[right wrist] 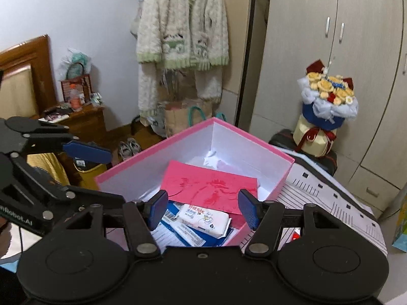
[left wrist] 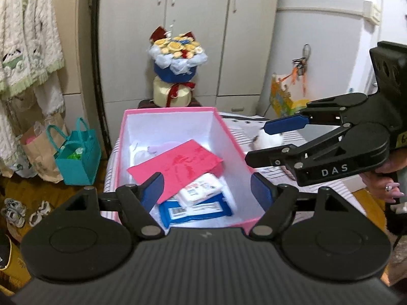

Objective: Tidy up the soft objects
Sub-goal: 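Move the left tool to the Colgate tube while the right tool approaches the floral scrunchie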

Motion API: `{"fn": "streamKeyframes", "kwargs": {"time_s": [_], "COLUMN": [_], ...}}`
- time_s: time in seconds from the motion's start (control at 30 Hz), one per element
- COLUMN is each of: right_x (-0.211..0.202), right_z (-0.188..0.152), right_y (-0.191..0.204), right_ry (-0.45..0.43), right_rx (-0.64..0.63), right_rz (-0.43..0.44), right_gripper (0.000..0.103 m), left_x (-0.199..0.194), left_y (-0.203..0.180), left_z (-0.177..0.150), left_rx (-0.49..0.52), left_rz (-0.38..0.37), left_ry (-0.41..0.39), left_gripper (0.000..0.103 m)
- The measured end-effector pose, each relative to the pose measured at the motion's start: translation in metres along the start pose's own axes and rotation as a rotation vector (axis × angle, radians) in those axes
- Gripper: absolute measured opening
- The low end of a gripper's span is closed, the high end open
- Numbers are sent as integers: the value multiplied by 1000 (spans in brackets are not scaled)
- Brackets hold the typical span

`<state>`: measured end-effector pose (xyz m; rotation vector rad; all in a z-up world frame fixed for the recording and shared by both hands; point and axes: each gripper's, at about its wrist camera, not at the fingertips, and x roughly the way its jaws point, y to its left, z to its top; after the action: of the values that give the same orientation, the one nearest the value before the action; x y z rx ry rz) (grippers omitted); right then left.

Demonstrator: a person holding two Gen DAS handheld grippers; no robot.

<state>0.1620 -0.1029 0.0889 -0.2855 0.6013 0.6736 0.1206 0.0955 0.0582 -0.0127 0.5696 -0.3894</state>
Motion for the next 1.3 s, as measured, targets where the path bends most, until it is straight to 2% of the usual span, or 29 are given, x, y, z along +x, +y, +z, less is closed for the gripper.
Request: {"fn": "streamKeyframes", "kwargs": {"time_s": [0.17, 0.33, 0.47, 0.67, 0.8, 1.0, 1.13, 1.2, 1.3], "right_x": [-44, -80, -96, -98, -97, -83, -65, -54, -36], "right_z": [-26, -80, -118, -157, -179, -201, -212, -216, -218], "right_y": [-9, -33, -55, -78, -94, -114, -136, -147, -162], "right_ry": [-71, -130, -129, -94, -95, -141, -159, -150, -129], "right_rx": [18, 108, 191, 242, 275, 300, 363, 403, 447], "right_rz": [-35, -94, -141, -208, -232, -265, -288, -292, -304], "right_gripper": [68, 73, 74, 74, 75, 83, 83, 83, 83], "left_x": [-11, -3, 17, 54, 79, 120, 147, 155, 175], "left_y": [-27, -59, -81, -110, -131, -154, -163, -167, -166], "left_z": [1, -3, -4, -6, -10, -15, -22, -28, -32], "left_rx": [46, 127, 158, 145, 154, 132, 129, 143, 117], "left_rz": [-56, -120, -164, -222, -200, -144, -83, -49, 0], "left_ry": [-11, 13, 44, 77, 72, 57, 25, -5, -7], "left_gripper": [75, 78, 78, 78, 78, 78, 77, 77, 76]}}
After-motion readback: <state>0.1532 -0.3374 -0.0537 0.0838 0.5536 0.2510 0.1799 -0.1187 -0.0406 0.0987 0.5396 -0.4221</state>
